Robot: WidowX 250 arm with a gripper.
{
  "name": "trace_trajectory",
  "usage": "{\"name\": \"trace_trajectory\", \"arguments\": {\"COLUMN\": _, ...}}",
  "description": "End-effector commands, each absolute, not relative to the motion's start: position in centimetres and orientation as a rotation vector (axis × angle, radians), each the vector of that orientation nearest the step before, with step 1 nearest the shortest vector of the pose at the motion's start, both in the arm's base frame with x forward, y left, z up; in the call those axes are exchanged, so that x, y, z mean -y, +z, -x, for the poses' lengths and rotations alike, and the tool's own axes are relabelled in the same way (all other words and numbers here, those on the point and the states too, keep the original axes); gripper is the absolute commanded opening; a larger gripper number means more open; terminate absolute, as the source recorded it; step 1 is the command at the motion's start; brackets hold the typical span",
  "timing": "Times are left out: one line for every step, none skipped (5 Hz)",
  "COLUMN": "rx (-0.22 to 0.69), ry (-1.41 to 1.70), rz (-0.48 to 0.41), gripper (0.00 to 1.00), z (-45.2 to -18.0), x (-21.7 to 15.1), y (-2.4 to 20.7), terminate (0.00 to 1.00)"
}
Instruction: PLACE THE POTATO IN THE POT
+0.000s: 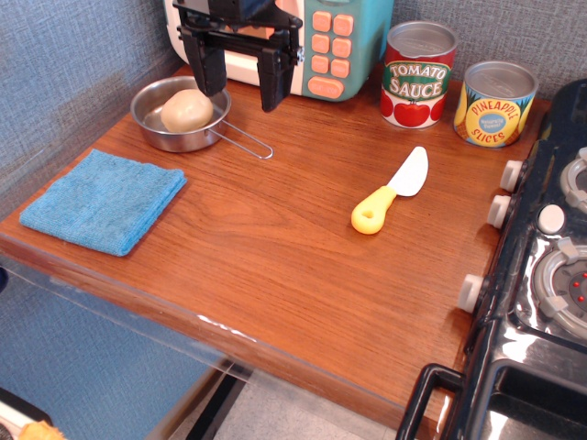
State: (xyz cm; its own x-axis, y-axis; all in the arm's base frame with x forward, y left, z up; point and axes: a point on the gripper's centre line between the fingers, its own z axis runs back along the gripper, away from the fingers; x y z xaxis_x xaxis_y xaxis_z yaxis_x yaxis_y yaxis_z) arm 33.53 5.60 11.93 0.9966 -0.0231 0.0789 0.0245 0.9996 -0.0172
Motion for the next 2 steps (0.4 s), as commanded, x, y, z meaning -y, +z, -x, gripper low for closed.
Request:
{"name": "trace_trajectory", "arguments": {"rx": 0.149, "ry": -0.037, "rz": 0.003, "gripper": 1.0, "z": -33.07, "x": -5.07, "y": 13.46, "terminate": 0.0}}
{"name": "trace_trajectory", "arguments": {"rx": 0.149, "ry": -0.037, "rz": 0.003, "gripper": 1.0, "z": -33.07, "x": -5.07, "y": 13.46, "terminate": 1.0}}
